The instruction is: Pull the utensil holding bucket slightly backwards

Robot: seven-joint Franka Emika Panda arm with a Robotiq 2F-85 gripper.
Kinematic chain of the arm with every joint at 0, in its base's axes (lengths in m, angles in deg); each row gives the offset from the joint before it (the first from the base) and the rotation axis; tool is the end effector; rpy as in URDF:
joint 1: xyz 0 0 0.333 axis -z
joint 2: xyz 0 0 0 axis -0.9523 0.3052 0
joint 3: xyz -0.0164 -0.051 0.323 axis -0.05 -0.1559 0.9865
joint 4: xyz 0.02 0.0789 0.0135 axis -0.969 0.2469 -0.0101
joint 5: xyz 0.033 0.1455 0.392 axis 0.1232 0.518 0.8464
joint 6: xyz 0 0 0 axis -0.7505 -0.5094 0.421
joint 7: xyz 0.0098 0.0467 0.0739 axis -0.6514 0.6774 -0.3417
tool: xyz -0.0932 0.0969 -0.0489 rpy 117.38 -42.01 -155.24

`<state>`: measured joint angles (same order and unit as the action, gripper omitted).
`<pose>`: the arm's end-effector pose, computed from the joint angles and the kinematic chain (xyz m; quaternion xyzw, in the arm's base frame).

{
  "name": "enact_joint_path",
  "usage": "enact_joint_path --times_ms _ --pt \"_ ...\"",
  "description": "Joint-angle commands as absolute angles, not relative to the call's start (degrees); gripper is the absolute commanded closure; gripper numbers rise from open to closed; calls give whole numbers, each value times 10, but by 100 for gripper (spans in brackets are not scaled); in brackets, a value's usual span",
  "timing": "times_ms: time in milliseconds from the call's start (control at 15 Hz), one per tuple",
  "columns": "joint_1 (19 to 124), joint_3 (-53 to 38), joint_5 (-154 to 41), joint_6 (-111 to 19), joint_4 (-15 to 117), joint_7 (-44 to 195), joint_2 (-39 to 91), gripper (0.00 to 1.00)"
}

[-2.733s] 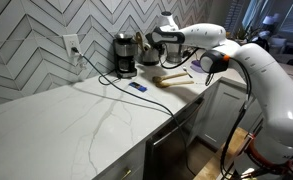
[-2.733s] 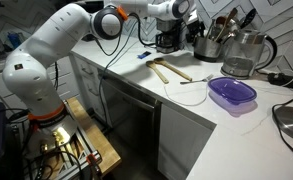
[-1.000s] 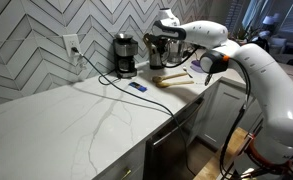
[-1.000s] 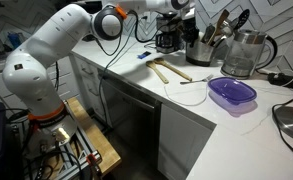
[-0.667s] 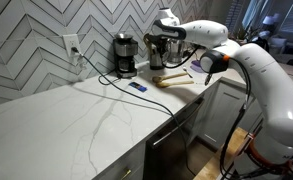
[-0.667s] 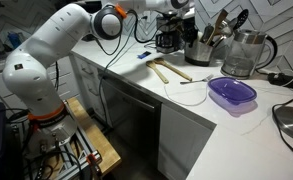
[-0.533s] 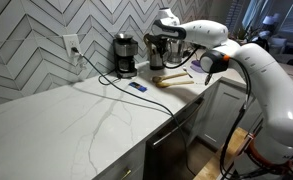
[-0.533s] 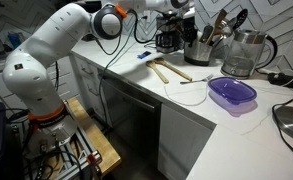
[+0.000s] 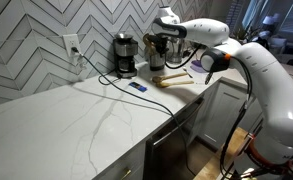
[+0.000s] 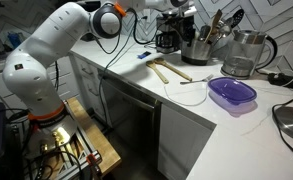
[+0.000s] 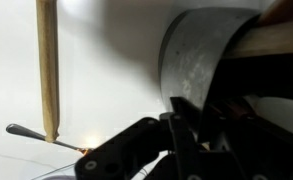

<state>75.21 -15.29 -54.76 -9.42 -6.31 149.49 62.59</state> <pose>0.8203 -0.1316 0.4388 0.7165 -0.6852 0.1282 0.0267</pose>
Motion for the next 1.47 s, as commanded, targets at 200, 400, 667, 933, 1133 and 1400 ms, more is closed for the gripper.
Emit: enact_joint_path --times_ms 200,400,667,933,1133,1400 --pt "763 -145 -537 -101 13 1448 562 98" --pt "762 -146 -538 -117 60 1432 535 98" --pt "747 -148 -543 -171 155 1440 486 98" --pt "720 -153 -553 -223 255 1468 435 98" --pt "700 -161 -560 -259 328 1513 396 98" --pt "687 -162 -579 -300 420 1582 336 98"
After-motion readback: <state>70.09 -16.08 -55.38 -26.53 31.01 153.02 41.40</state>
